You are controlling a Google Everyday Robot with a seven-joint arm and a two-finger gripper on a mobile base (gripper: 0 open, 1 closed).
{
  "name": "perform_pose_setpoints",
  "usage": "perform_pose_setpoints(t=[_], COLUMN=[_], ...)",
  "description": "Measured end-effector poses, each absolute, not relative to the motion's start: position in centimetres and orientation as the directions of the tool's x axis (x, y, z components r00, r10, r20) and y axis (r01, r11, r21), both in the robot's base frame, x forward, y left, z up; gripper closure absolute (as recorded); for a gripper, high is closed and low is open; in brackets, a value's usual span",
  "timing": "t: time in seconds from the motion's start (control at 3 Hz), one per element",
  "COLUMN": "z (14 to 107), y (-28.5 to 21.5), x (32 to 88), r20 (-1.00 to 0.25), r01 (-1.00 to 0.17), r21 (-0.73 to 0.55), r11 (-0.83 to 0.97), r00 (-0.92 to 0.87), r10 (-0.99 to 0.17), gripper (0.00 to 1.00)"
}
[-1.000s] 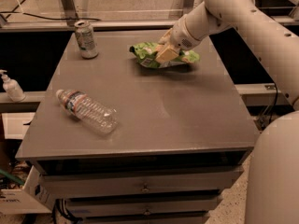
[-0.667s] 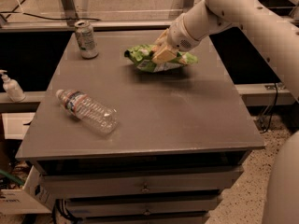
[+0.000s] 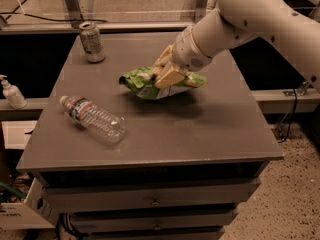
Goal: Move green rice chip bag near water bottle
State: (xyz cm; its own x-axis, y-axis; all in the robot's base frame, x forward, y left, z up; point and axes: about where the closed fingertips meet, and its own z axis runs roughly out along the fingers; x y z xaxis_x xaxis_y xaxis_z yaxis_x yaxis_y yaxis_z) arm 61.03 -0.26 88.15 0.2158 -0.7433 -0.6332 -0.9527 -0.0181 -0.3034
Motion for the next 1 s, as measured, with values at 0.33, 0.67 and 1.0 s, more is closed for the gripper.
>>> perform_pose_setpoints(t=[0.33, 0.67, 1.0], z=[87.2, 86.1, 85.5], y=[1.0, 1.4, 1.4], x=[57.2, 55.4, 54.8], r20=[-0.636, -0.628, -0.622], r01=[-0.958, -0.960, -0.961], r21=[-0.279, -0.265, -0.260], r11=[-0.072, -0.094, -0.099], r00=[0.241, 0.246, 0.245], r10=[-0.733, -0.738, -0.744], gripper=[1.00, 1.00, 1.00])
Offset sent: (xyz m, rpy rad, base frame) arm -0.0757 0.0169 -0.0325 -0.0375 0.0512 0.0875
